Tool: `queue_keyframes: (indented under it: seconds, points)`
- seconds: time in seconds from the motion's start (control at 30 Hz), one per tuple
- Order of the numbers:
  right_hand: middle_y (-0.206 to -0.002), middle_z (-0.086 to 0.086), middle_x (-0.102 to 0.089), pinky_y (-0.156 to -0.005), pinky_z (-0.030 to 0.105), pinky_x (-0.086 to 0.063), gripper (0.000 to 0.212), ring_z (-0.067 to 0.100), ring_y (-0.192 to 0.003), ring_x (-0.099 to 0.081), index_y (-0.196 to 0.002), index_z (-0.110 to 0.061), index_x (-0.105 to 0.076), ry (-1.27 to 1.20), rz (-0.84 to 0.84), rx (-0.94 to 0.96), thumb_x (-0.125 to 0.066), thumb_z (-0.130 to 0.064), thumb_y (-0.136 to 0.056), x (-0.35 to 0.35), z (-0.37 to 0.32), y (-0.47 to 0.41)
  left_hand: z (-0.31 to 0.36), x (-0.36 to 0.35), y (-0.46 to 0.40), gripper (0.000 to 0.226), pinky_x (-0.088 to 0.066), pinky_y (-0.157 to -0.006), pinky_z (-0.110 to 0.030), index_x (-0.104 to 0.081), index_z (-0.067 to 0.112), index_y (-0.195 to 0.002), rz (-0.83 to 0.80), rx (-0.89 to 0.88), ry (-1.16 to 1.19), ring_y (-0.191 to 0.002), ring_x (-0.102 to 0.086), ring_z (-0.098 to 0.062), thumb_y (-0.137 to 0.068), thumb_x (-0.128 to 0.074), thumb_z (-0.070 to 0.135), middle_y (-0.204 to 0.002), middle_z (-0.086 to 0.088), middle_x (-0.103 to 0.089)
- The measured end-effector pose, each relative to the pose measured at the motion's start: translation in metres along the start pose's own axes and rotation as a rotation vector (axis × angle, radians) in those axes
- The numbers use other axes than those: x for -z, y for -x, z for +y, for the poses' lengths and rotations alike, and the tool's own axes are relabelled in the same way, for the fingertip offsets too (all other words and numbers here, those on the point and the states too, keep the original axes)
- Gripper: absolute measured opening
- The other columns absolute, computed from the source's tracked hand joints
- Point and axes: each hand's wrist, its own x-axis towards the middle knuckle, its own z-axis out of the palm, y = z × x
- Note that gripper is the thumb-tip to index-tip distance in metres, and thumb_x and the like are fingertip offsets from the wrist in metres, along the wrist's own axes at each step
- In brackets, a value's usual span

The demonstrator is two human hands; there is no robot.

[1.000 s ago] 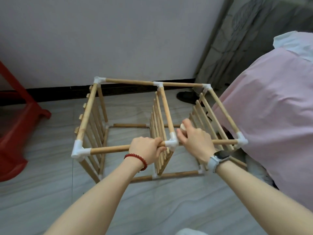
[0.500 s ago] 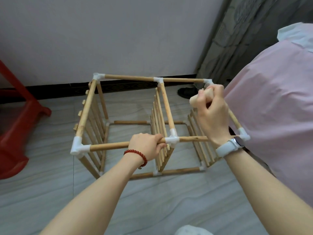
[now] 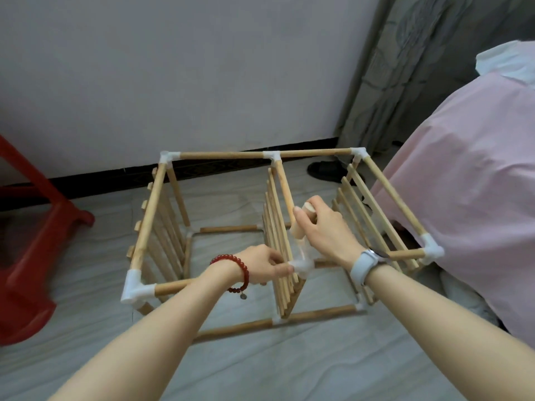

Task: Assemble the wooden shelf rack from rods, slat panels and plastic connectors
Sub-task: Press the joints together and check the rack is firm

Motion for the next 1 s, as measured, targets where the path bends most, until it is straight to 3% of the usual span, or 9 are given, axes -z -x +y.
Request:
queue_keyframes:
  seconds: [0.07,0.23,0.33,0.43,0.5,0.63,0.83,0.93,1.0]
  points:
    - [-0.083,-0.002,-0.057,-0.074,0.042,-0.051,0.024,0.022,-0.080,-0.060,-0.100,-0.021,-0.042,-0.052,0.003,-0.032,-0.039,-0.045,-0.095,0.003,-0.003,-0.025,-0.003,0.026,-0.011,0.036,-0.046,-0.087,-0.028,-0.060,0.022,-0.114,-0.001,0.012,0.010,-0.100,-0.057,-0.014,-0.092,-0.047,0.047,-0.112,0.001,-0.062]
    - [-0.092,0.001,-0.053,-0.081,0.042,-0.047,0.037,0.027,-0.092,-0.057,-0.116,-0.012,-0.034,-0.010,0.012,-0.049,-0.037,-0.044,-0.097,0.012,-0.009,-0.095,-0.018,0.097,-0.074,0.033,-0.044,-0.092,-0.036,-0.056,0.018,-0.120,0.534,0.068,-0.194,-0.114,-0.050,-0.023,-0.095,-0.042,0.034,-0.124,-0.006,-0.054]
    - [-0.099,0.008,-0.060,-0.080,0.040,-0.047,0.035,0.031,-0.097,-0.058,-0.113,-0.010,-0.040,-0.021,-0.003,-0.018,-0.043,-0.039,-0.095,0.011,-0.006,-0.135,-0.021,0.122,-0.115,0.038,-0.035,-0.099,-0.042,-0.046,0.020,-0.130,0.639,0.136,-0.322,-0.124,-0.038,-0.025,-0.097,-0.037,0.035,-0.132,-0.006,-0.044]
    - [-0.098,0.011,-0.061,-0.079,0.040,-0.047,0.024,0.032,-0.096,-0.058,-0.098,-0.013,-0.042,0.013,0.004,-0.013,-0.047,-0.036,-0.093,0.006,-0.002,-0.183,-0.028,0.140,-0.162,0.042,-0.025,-0.105,-0.047,-0.037,0.024,-0.137,0.648,0.168,-0.401,-0.132,-0.029,-0.024,-0.098,-0.032,0.039,-0.139,-0.003,-0.038]
    - [-0.103,0.014,-0.061,-0.077,0.038,-0.043,0.029,0.034,-0.097,-0.057,-0.103,-0.010,-0.042,0.094,0.025,0.019,-0.046,-0.037,-0.094,0.007,-0.006,-0.209,-0.040,0.147,-0.186,0.042,-0.015,-0.109,-0.052,-0.035,0.027,-0.139,0.625,0.214,-0.413,-0.133,-0.030,-0.024,-0.100,-0.026,0.039,-0.140,-0.002,-0.041]
    - [-0.108,0.019,-0.060,-0.071,0.038,-0.038,0.038,0.040,-0.098,-0.057,-0.113,-0.007,-0.038,0.205,0.153,0.157,-0.036,-0.042,-0.099,0.014,-0.024,-0.252,-0.065,0.153,-0.211,0.034,-0.025,-0.100,-0.038,-0.051,0.039,-0.125,0.743,0.160,-0.351,-0.108,-0.048,-0.020,-0.101,-0.027,0.037,-0.112,0.004,-0.056]
    - [-0.102,0.018,-0.065,-0.068,0.038,-0.034,0.038,0.040,-0.094,-0.059,-0.114,-0.006,-0.037,0.129,0.432,0.173,-0.033,-0.041,-0.099,0.013,-0.035,-0.271,-0.072,0.157,-0.214,0.032,-0.026,-0.093,-0.034,-0.053,0.041,-0.123,0.755,0.114,-0.265,-0.101,-0.049,-0.017,-0.100,-0.031,0.040,-0.103,0.006,-0.058]
    - [-0.104,0.016,-0.065,-0.070,0.040,-0.038,0.035,0.039,-0.096,-0.061,-0.110,-0.008,-0.035,0.426,0.128,0.105,-0.032,-0.041,-0.099,-0.030,-0.004,-0.259,-0.072,0.156,-0.215,0.031,-0.026,-0.093,-0.035,-0.053,0.040,-0.123,0.753,0.133,-0.266,-0.103,-0.049,-0.017,-0.100,-0.033,0.038,-0.107,0.006,-0.058]
    - [-0.106,0.018,-0.064,-0.069,0.039,-0.034,0.032,0.039,-0.098,-0.059,-0.108,-0.008,-0.035,0.407,0.061,0.093,-0.033,-0.039,-0.098,-0.025,-0.007,-0.269,-0.070,0.154,-0.215,0.031,-0.026,-0.094,-0.036,-0.054,0.039,-0.123,0.766,0.134,-0.273,-0.103,-0.049,-0.018,-0.100,-0.033,0.037,-0.107,0.006,-0.059]
